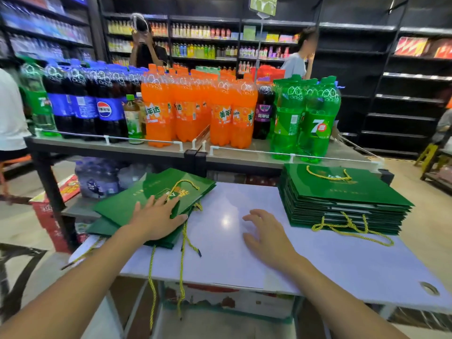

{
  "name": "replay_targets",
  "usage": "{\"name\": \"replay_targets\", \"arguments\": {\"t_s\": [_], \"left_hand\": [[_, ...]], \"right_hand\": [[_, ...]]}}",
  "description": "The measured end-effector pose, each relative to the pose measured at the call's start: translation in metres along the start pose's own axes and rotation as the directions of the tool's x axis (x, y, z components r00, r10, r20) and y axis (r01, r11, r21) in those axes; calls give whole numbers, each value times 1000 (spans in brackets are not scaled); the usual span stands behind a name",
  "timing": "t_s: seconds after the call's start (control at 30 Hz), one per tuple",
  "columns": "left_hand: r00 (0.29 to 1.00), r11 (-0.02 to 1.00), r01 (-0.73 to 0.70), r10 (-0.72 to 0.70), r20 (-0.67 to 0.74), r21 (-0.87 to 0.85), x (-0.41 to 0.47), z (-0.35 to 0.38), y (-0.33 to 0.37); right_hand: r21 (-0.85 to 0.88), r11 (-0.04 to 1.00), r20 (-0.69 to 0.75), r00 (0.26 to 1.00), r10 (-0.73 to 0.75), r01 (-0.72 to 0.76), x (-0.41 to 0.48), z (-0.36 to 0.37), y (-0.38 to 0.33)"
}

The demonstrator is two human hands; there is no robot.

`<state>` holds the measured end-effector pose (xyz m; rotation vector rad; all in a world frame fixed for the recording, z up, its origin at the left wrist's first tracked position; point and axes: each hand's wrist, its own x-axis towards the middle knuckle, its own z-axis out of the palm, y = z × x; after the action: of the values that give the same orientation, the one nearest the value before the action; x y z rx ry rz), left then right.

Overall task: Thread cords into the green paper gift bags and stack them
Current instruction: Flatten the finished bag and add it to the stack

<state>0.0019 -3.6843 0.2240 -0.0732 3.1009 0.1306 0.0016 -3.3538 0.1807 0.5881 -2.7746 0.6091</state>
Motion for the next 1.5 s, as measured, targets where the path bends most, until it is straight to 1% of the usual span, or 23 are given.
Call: {"name": "replay_targets", "arguments": {"t_s": [0.13,0.23,0.37,0.43,0.47,0.5,0.53,0.6,0.67,0.77,0.83,0.9,1.0,1.1,1.27,1.33,1.4,1.43,1.5], "left_hand": [[988,989,-124,116,-100,-84,-17,2,4],[968,978,-193,178,-177,-74,-27,-3,4],[925,923,-363,340,-171,-126,-39,0,-1],[884,876,-462,442,-153,-141,-50,4,3],[861,852,-506,486,-152,-138,-55,6,6],[842,832,-537,520,-145,-137,-60,7,10],[830,818,-557,542,-131,-144,-65,9,14],[808,788,-588,576,-121,-183,-71,11,19],[804,776,-594,584,-114,-212,-74,12,20],[792,766,-610,600,-114,-205,-78,12,25],[770,756,-638,626,-123,-147,-81,12,32],[746,742,-664,652,-136,-90,-82,14,39],[706,704,-707,696,-132,-67,-80,20,54],[693,692,-721,718,-64,-43,-83,25,70],[680,664,-732,727,-96,-153,-90,33,67],[678,662,-733,729,-93,-154,-92,35,64],[697,697,-716,709,-107,-44,-95,36,65],[734,739,-674,671,-104,14,-96,35,65],[807,812,-582,584,-85,45,-97,37,65]], "right_hand": [[7,1000,-5,1000,5,-5,-1,0,1],[35,999,-19,1000,-18,18,-2,-1,0],[71,995,-111,992,-67,75,-3,-7,0],[30,988,-164,976,-147,153,-7,-16,-1],[-19,980,-158,967,-201,200,-9,-21,-2],[-81,969,-122,962,-243,234,-12,-27,-4],[-138,960,-62,966,-253,242,-15,-31,-6],[-200,960,63,980,-187,196,-23,-39,-7],[-236,957,119,982,-144,169,-35,-43,-7],[-265,944,132,977,-168,198,-58,-51,-5],[-268,938,124,973,-194,221,-75,-60,-4],[-280,928,148,967,-210,244,-91,-69,2],[-280,929,188,962,-197,244,-116,-80,14],[-231,954,182,972,-149,190,-132,-91,21],[-1,998,149,987,-63,64,-132,-97,14],[21,1000,144,990,-9,6,-116,-94,7],[-44,999,157,987,15,-9,-91,-87,3],[-82,997,167,986,16,-2,-78,-82,0],[-123,992,189,982,-1,24,-55,-70,-7]]}}
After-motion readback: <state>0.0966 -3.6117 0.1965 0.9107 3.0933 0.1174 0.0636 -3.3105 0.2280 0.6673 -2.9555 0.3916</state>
